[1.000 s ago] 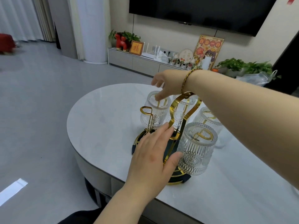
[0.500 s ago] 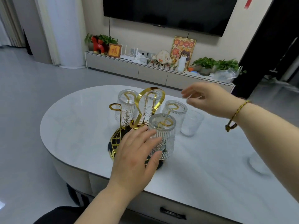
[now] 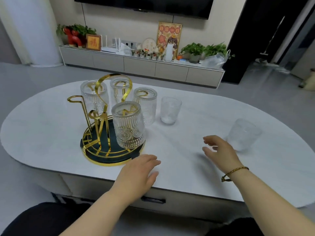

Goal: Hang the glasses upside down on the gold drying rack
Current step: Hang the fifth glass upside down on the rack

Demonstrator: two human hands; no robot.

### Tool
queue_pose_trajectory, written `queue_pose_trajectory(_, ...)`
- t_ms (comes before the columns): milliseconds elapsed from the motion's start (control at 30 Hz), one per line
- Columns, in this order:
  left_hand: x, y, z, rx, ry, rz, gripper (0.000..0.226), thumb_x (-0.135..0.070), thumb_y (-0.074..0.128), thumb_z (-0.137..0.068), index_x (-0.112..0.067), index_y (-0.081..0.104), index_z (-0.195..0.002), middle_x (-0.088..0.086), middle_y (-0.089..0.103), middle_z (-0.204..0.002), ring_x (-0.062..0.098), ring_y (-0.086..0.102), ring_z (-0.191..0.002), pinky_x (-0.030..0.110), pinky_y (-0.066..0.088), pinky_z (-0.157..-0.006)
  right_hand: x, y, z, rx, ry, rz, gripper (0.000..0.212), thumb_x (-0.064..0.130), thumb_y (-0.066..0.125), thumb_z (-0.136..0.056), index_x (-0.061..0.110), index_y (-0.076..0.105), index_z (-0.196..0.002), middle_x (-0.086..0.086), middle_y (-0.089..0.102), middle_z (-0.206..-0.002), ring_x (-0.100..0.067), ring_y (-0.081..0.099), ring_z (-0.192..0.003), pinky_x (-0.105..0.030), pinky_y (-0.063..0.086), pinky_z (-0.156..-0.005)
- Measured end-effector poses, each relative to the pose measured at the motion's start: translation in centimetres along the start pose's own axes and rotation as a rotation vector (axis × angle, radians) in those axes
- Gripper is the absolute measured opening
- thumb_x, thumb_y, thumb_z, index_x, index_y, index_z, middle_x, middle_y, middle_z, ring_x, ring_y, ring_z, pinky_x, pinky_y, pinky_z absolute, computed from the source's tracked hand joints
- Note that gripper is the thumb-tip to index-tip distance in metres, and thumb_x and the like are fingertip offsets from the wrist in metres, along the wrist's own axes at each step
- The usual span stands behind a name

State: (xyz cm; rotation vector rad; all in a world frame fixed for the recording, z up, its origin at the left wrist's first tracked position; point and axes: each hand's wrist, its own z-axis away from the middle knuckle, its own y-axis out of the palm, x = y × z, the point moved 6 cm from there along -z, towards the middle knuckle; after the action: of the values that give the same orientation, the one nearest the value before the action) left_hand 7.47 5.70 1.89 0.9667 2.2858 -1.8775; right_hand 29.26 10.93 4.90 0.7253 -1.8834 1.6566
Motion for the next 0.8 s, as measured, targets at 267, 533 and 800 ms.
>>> queue_pose_trajectory(267, -0.7, 3.5, -1.3, 0.018, 0.008, -0.18, 0.045, -0.014, 0.081, -0.068, -0.002, 0.065, -0.108, 0.021, 0.065, -0.114, 0.032, 0.065, -0.102, 0.041, 0.053, -0.083, -8.4, -2.9, 2.6, -0.628, 0.381, -0.414, 0.053, 0.017, 0.066, -0.074, 0.009, 0.041, -0.12, -0.01, 0.048, -0.122, -0.021, 0.045, -0.108, -0.03, 0.036, -0.088)
queue_pose_trajectory(533, -1.3, 3.9, -1.1, -0.052, 0.052, -0.324, 0.045, -0.016, 0.09, -0.051, -0.005, 0.071, -0.09, 0.015, 0.073, -0.093, 0.032, 0.071, -0.084, 0.051, 0.055, -0.062, -10.7, -2.2, -0.7, -0.583, 0.418, -0.38, 0.098, 0.019, 0.074, -0.066, 0.012, 0.008, -0.139, -0.011, 0.019, -0.149, -0.026, 0.02, -0.135, -0.034, 0.02, -0.108)
queue_pose_trajectory(800, -1.0, 4.1, -1.1, -0.038, 0.05, -0.311, 0.043, -0.014, 0.088, -0.056, -0.006, 0.07, -0.095, 0.015, 0.072, -0.099, 0.032, 0.069, -0.09, 0.053, 0.054, -0.066, -12.4, -2.9, -3.2, -0.691, 0.536, -0.325, 0.102, 0.031, 0.072, -0.066, 0.023, 0.001, -0.139, -0.009, 0.027, -0.147, -0.032, 0.031, -0.131, -0.041, 0.027, -0.106)
